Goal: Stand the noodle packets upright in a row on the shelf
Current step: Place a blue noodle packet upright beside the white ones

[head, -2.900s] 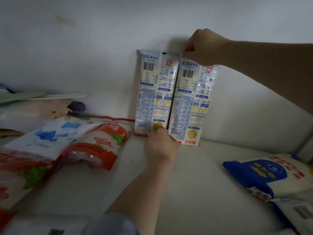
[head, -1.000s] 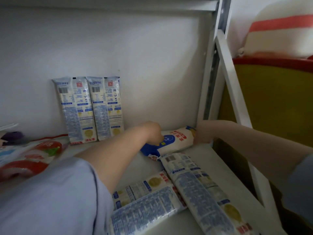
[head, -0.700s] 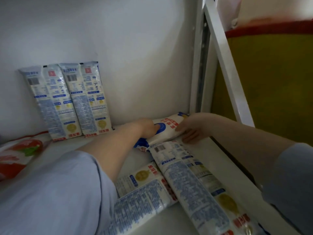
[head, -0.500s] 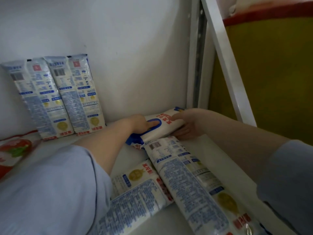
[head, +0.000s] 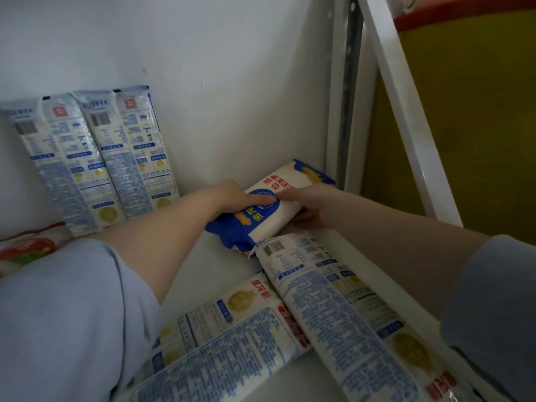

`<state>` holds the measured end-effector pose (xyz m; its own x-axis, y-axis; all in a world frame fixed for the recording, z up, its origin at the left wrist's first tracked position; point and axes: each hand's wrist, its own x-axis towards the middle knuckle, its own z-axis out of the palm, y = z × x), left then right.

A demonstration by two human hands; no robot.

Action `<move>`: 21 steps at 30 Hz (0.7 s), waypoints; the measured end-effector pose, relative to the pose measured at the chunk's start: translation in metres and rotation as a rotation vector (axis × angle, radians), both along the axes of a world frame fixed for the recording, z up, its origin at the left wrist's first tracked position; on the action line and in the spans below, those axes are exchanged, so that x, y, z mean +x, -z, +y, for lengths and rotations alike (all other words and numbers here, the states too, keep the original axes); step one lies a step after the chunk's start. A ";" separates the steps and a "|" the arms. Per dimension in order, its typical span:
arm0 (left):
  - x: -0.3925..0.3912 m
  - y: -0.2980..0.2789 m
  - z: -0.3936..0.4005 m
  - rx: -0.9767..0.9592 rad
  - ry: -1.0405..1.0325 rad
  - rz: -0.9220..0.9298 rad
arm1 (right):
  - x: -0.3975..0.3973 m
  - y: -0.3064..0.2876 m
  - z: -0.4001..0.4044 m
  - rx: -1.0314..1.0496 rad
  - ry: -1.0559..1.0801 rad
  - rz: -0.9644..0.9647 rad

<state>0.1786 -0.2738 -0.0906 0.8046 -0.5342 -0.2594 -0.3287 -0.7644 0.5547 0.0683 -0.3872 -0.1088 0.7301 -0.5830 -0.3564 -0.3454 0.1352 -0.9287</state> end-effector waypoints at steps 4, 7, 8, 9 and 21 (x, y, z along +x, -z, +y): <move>-0.004 -0.010 0.023 -0.320 -0.072 0.122 | 0.008 -0.014 0.012 -0.030 0.018 -0.197; -0.005 -0.015 0.047 -0.573 -0.050 0.195 | 0.008 -0.032 0.028 -0.056 -0.032 -0.293; -0.006 -0.016 0.056 -0.610 -0.043 0.180 | 0.009 -0.038 0.034 -0.077 -0.051 -0.311; -0.006 -0.017 0.066 -0.629 -0.044 0.157 | 0.010 -0.044 0.042 -0.109 -0.077 -0.325; -0.019 -0.046 0.157 -0.806 -0.113 -0.022 | 0.013 -0.085 0.115 -0.244 -0.341 -0.420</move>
